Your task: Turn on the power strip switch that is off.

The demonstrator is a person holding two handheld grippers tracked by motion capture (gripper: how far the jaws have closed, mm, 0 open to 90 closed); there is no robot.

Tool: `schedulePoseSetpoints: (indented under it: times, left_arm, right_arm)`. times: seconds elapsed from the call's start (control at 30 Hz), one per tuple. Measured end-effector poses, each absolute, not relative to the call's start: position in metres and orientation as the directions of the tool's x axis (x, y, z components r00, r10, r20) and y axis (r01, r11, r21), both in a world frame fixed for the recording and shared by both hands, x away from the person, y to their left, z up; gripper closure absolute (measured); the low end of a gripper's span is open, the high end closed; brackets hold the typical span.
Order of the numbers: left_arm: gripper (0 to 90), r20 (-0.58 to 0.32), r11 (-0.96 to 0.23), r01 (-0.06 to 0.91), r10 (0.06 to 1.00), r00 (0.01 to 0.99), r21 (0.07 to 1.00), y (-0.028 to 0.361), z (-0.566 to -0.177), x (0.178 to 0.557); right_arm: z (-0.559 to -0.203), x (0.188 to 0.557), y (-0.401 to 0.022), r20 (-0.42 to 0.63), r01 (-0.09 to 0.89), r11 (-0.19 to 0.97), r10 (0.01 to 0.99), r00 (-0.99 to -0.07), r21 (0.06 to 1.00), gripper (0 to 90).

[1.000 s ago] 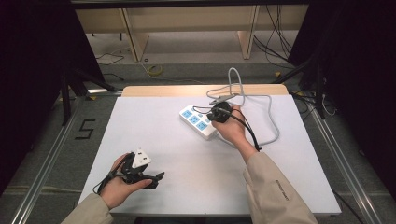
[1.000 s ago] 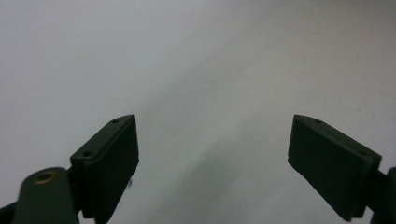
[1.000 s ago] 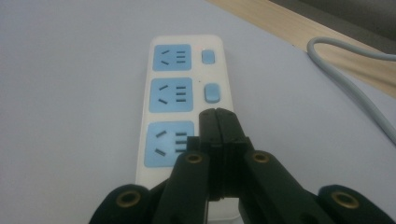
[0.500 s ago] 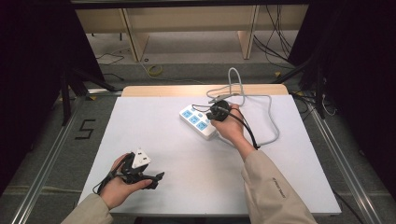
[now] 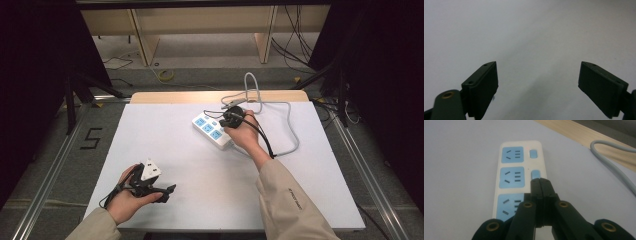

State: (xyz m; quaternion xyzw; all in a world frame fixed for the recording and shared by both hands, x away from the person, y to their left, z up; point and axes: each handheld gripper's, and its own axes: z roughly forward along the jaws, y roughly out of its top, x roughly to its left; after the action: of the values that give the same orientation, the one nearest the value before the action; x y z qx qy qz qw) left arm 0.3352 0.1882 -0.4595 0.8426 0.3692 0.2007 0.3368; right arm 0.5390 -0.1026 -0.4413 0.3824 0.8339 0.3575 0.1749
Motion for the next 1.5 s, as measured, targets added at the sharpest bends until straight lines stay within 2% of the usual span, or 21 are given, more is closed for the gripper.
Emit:
schedulePoseSetpoints:
  times: [1.5]
  left_arm:
    - [16.0, 0.090, -0.500, 0.487, 0.758, 0.645, 0.716, 0.190, -0.459, 0.334]
  right_arm:
    - [-0.451, 0.556, -0.087, -0.012, 0.540, 0.456, 0.772, -0.636, 0.707, 90.0]
